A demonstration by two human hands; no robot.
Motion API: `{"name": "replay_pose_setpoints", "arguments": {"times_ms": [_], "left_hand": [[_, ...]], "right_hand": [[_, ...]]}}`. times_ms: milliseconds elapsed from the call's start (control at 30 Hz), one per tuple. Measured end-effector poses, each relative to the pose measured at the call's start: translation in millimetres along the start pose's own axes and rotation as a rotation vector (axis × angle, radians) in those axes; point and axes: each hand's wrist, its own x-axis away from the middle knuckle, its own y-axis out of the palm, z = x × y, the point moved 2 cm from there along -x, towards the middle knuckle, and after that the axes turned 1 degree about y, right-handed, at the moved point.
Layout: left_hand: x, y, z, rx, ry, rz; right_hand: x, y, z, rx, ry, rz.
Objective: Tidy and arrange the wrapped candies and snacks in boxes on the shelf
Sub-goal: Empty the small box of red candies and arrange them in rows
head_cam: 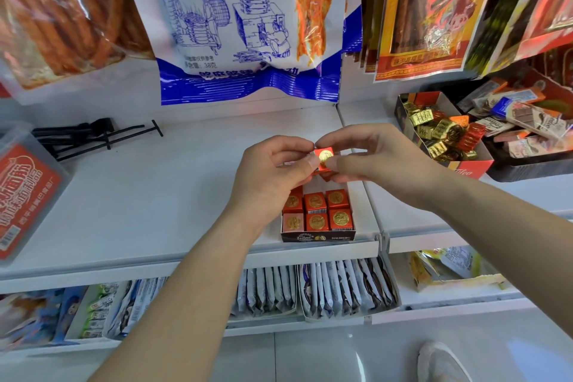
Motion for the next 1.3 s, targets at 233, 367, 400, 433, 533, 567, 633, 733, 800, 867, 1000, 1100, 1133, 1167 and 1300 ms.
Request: {"name": "replay_pose_setpoints", "arguments": {"times_ms": [233, 367, 400, 433, 533, 567, 633, 733, 800, 867, 1000, 1100, 1133, 1167, 1300], "left_hand": [[-8, -25, -4, -0.314, 0.123, 0.115], [-8, -38, -15, -0.562, 0.1, 0.071], [-7, -37, -18, -0.591, 0.087, 0.04], [-7, -35, -21, -0.632, 0.08, 0.013], [-10, -29, -26, -0.717, 0.062, -0.022], [-11, -27, -26, -0.728, 0.052, -0.028], [-13, -25, -25, -0.756, 0.026, -0.043], [-14, -24, -23, -0.792, -0.005, -0.106], [-12, -23, -21, -0.805, -0.028, -0.149], [-12, -23, -19, -0.808, -0.039, -0.173], [-9, -22, -14, -0.86, -0.029, -0.227], [-5, -23, -13, -0.866, 0.015, -0.185], [-4, -24, -12, -0.876, 0.034, -0.161], [-3, -24, -11, -0.887, 0.056, -0.139], [0, -25, -7, -0.878, 0.142, -0.097]], "right_hand": [[-12, 7, -1, 0.039, 0.067, 0.086], [-18, 4, 1, 0.295, 0.118, 0.018], [-19, 5, 2, 0.333, 0.129, -0.006], [-21, 6, 2, 0.354, 0.137, -0.025], [-26, 9, 4, 0.454, 0.118, -0.067], [-28, 10, 4, 0.502, 0.103, -0.086], [-31, 14, 6, 0.571, 0.076, -0.13], [-32, 16, 7, 0.682, 0.049, -0.16], [-32, 15, 7, 0.768, 0.026, -0.17], [-31, 16, 8, 0.842, -0.002, -0.202], [-31, 20, 11, 0.938, -0.046, -0.231], [-28, 20, 12, 0.911, -0.047, -0.187], [-27, 19, 12, 0.886, -0.053, -0.16], [-26, 18, 12, 0.863, -0.058, -0.136], [-25, 15, 16, 0.805, -0.063, -0.086]]}}
